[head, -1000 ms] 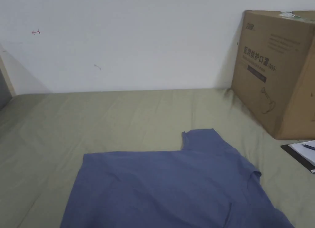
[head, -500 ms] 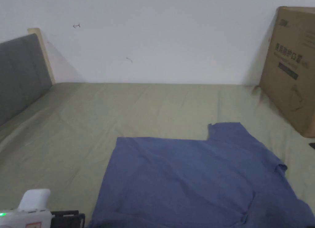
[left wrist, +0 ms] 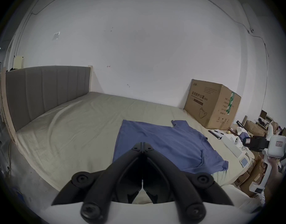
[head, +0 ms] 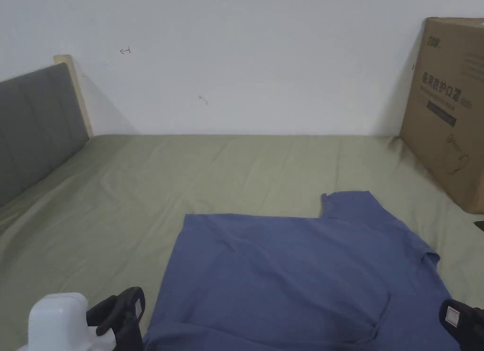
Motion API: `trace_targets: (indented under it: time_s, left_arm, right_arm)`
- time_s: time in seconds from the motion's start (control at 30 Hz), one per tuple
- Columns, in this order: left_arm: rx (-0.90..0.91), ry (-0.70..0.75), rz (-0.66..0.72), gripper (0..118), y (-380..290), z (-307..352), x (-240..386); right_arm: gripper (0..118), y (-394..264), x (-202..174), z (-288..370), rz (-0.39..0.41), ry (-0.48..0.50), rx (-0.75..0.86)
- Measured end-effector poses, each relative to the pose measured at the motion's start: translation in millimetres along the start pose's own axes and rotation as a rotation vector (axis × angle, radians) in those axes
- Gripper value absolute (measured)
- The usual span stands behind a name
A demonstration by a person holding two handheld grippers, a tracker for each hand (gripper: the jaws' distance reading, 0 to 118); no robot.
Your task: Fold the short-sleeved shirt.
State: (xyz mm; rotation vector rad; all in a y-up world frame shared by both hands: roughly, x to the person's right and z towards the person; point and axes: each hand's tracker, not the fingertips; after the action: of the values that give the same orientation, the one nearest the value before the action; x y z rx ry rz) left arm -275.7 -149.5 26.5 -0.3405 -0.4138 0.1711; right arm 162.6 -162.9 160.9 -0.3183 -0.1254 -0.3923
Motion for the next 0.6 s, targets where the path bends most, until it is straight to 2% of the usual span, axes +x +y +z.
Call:
trace_targets:
  time_s: [0.03, 0.07, 0.13, 0.23, 0.3, 0.37, 0.4, 0.43, 0.47, 0.5, 0.53, 0.6]
  left_arm:
    - [-0.006, 0.0, -0.006, 0, 6.7, -3.0, -0.8]
    - [-0.042, -0.012, -0.023, 0, 14.9, -9.5, -3.5]
    - [-0.196, -0.019, -0.043, 0, 35.2, -40.9, -16.6]
    - [-0.613, 0.0, 0.032, 0, 48.2, -115.4, -46.5]
    - [-0.861, 0.005, 0.077, 0, 36.3, -170.5, -69.3]
    - [-0.94, 0.068, 0.02, 0, 18.9, -200.8, -80.1]
    - [-0.926, 0.095, 0.006, 10, 9.9, -213.3, -82.8]
    - [-0.902, 0.115, -0.01, 39, 6.1, -221.4, -86.4]
    - [-0.883, 0.114, 0.022, 86, 2.3, -229.5, -91.4]
    - [-0.886, 0.103, 0.059, 105, -0.8, -236.4, -95.1]
    - [-0.89, 0.076, 0.106, 109, -6.9, -239.6, -97.6]
    - [-0.884, 0.068, 0.141, 109, -12.6, -250.7, -99.0]
  right_arm:
    - [0, 0.9, 2.5, -0.7, 0.014, -0.023, -0.01]
    - [0, 3.0, -0.5, 2.1, 0.063, -0.06, -0.011]
    - [0, 7.3, -4.0, 6.0, 0.105, -0.061, -0.017]
    - [0, 15.3, -14.1, 6.1, 0.155, -0.048, -0.075]
    - [0, 13.8, -18.7, 3.2, 0.147, -0.028, -0.098]
    - [0, 14.3, -18.4, -0.7, 0.122, -0.003, -0.107]
    - [0, 13.1, -18.8, -4.0, 0.112, 0.007, -0.117]
    - [0, 11.8, -19.3, -6.7, 0.108, 0.007, -0.121]
    - [0, 11.1, -18.8, -10.3, 0.104, 0.006, -0.13]
    - [0, 11.0, -17.6, -13.0, 0.101, 0.004, -0.14]
    - [0, 9.2, -17.1, -15.8, 0.098, 0.0, -0.15]
    - [0, 6.2, -15.0, -23.1, 0.081, 0.004, -0.201]
